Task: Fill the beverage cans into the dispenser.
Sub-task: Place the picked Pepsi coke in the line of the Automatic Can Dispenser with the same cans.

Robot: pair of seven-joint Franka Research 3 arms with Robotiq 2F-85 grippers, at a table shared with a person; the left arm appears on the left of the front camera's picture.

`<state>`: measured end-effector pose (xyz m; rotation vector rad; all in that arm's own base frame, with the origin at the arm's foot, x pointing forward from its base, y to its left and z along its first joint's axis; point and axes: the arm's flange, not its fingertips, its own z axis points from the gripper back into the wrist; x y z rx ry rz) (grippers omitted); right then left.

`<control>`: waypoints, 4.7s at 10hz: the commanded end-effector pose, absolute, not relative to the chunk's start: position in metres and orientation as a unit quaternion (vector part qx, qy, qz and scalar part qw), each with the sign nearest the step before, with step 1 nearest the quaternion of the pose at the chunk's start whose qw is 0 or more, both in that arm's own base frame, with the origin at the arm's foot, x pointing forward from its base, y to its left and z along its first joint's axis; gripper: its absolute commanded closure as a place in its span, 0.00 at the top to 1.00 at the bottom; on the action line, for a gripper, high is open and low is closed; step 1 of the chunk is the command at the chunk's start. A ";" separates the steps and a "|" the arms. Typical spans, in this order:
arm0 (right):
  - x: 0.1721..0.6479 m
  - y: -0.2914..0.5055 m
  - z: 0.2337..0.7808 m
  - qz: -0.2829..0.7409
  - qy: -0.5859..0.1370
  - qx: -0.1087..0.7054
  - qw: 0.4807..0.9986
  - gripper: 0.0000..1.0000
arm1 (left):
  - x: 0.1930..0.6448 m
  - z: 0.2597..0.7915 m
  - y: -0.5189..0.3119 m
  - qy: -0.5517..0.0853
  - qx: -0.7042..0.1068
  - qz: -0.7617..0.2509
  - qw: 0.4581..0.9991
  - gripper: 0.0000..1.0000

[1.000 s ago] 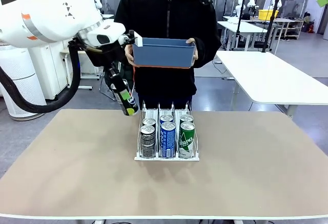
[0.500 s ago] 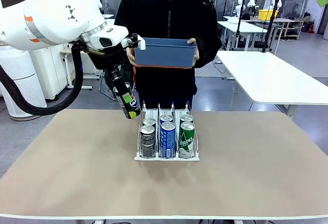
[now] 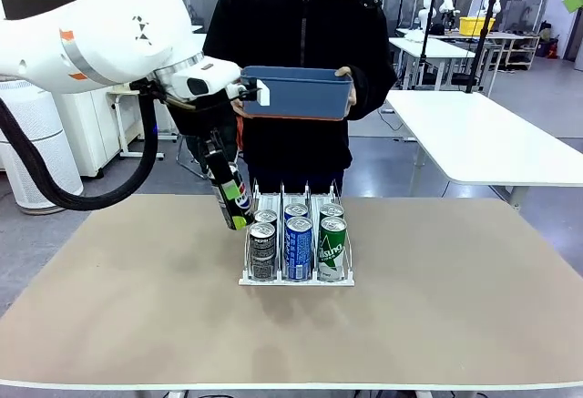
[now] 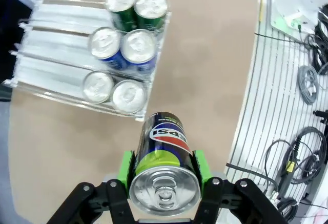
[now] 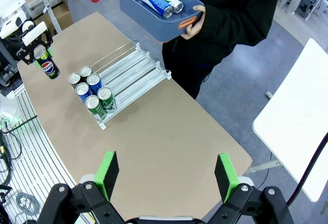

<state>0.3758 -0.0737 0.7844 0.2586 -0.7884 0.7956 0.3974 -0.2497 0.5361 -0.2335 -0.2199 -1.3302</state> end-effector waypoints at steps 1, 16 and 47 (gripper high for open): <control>0.376 -0.072 0.783 0.378 -0.376 0.128 0.836 1.00 | 0.387 0.541 -0.268 -0.088 -0.093 -0.646 0.753 0.58; 0.376 -0.072 0.783 0.378 -0.376 0.128 0.836 1.00 | 0.377 0.441 -0.319 -0.116 0.046 -0.631 0.766 0.58; 0.376 -0.072 0.783 0.378 -0.376 0.128 0.836 1.00 | 0.427 0.399 -0.319 -0.119 0.020 -0.577 0.808 0.94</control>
